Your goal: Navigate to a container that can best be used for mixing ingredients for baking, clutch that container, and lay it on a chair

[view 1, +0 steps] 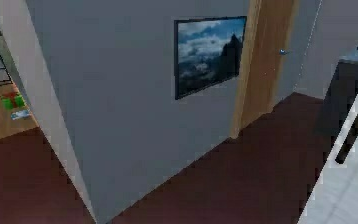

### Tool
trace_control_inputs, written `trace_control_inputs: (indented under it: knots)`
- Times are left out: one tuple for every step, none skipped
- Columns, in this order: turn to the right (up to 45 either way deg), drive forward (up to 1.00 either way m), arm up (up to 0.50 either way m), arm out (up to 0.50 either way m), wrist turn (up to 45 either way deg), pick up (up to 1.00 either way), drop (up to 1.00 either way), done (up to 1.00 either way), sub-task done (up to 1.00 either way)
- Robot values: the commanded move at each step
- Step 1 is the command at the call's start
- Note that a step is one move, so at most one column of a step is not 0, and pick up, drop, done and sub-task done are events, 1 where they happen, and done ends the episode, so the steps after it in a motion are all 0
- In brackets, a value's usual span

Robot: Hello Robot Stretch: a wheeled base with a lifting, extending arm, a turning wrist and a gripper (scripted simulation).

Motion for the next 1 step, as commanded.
trace_control_inputs:
  knots:
    - [-36.0, 0.0, 0.0, 0.0, 0.0, 0.0, 0.0, 0.0, 0.0]
